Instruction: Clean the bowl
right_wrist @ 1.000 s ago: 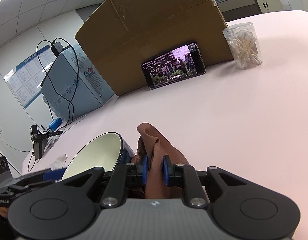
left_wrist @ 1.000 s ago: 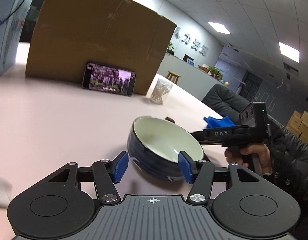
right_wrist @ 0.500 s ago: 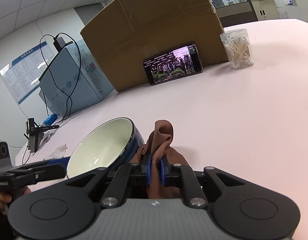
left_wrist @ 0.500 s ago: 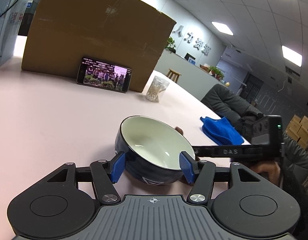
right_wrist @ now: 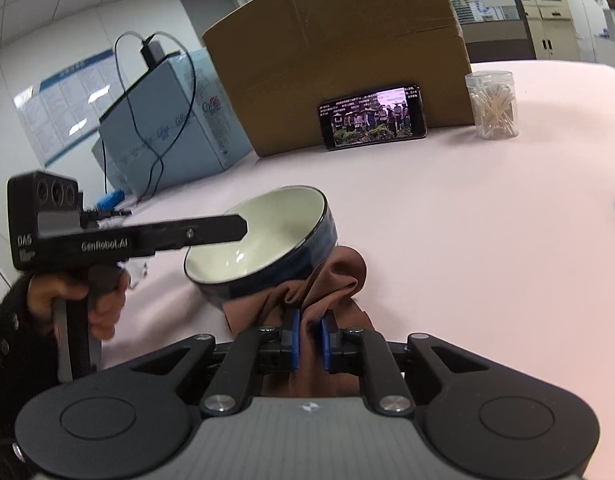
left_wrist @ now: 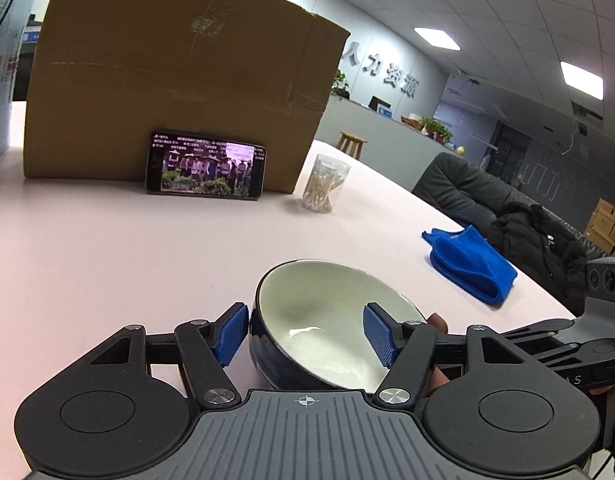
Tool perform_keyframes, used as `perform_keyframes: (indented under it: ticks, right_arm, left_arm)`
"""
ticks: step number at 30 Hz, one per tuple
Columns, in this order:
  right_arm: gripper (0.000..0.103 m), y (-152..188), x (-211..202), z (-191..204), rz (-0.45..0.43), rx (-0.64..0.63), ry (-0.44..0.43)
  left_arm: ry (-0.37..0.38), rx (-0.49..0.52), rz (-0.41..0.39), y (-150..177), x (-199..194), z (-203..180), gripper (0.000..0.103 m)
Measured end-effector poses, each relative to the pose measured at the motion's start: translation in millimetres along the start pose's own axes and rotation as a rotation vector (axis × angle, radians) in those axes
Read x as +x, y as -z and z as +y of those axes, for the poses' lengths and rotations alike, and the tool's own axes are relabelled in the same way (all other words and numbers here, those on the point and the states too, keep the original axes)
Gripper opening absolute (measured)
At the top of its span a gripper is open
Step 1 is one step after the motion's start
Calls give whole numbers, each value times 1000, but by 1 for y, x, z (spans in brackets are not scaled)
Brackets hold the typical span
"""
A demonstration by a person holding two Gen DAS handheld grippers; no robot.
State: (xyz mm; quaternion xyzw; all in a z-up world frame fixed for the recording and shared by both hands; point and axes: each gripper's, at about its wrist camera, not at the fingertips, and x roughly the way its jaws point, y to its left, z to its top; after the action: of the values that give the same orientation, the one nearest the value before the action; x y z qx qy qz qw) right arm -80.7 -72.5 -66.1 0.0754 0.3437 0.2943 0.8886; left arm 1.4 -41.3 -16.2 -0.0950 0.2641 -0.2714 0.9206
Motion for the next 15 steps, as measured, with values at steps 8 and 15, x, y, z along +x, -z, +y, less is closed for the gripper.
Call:
perform_keyframes:
  ticks: [8, 15]
  right_arm:
    - [63, 0, -8, 4, -49, 57, -14]
    - [68, 1, -2, 26, -46, -3, 31]
  left_arm:
    - [30, -19, -6, 4, -4, 5, 66]
    - [37, -19, -7, 5, -5, 4, 68]
